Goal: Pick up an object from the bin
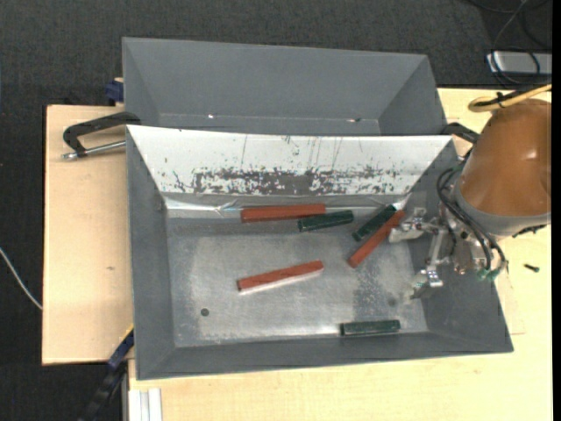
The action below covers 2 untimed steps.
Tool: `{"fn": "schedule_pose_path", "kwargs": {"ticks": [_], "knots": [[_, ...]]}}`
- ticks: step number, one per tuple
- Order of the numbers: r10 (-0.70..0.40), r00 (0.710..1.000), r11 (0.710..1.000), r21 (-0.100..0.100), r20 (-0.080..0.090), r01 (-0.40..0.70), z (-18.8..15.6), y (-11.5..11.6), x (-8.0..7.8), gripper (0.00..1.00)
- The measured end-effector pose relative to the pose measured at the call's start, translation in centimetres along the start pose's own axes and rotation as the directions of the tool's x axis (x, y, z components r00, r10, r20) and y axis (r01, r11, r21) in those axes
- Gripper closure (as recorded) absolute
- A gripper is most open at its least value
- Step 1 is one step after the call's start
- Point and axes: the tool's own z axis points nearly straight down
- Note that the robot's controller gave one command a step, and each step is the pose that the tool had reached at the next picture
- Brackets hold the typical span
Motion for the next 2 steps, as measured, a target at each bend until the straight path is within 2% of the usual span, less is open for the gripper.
{"fn": "schedule_pose_path", "kwargs": {"ticks": [1, 2], "knots": [[0.049, 0.999, 0.999, -0.002, -0.004, -0.049, 6.6, 2.7, -0.6, 0.00], [-0.072, 0.997, 0.997, -0.001, -0.003, 0.072, 8.3, 4.9, -6.0, 0.00]]}}
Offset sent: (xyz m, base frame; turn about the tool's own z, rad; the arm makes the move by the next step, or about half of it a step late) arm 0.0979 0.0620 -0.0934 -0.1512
